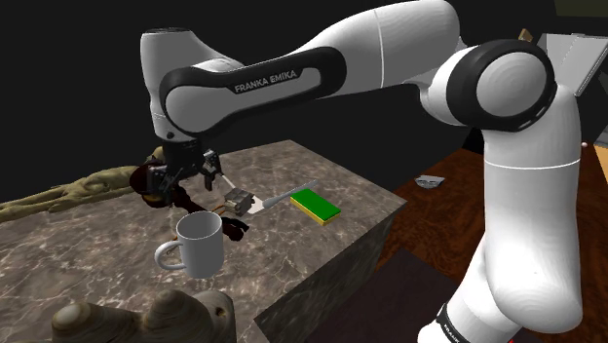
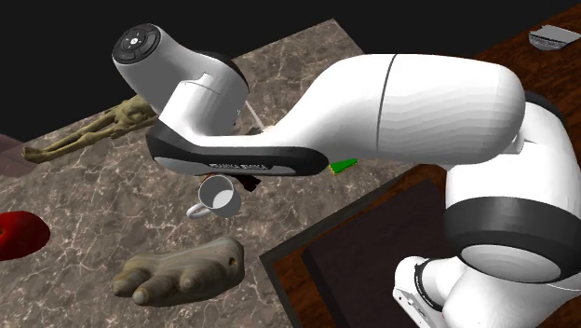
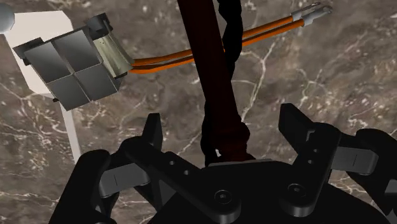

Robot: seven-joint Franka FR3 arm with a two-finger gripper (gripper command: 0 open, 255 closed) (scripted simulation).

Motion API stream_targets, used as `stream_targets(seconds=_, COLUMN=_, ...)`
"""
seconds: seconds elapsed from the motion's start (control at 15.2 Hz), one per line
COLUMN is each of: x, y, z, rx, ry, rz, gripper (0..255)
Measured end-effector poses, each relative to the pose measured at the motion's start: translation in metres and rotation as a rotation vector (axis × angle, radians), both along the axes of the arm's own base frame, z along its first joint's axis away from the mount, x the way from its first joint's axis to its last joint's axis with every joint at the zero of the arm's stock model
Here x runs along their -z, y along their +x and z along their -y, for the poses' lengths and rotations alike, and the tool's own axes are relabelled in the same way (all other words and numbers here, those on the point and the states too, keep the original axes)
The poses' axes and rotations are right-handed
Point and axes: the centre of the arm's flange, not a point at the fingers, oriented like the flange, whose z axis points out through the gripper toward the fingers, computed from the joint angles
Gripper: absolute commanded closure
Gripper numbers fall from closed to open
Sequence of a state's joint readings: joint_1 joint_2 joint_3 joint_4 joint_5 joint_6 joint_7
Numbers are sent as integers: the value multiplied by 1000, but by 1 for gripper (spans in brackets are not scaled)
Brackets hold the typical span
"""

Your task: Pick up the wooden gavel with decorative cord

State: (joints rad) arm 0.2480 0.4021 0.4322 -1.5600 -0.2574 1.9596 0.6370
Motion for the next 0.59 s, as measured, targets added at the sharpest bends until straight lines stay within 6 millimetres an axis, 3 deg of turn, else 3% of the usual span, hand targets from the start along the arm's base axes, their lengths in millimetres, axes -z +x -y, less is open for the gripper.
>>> stream_targets(seconds=0.4, x=31, y=-1, z=-3, rx=0, ry=0, rz=1, gripper=0)
stream_targets(seconds=0.46, x=34, y=0, z=-3, rx=0, ry=0, rz=2, gripper=255)
stream_targets(seconds=0.59, x=35, y=0, z=-3, rx=0, ry=0, rz=2, gripper=255)
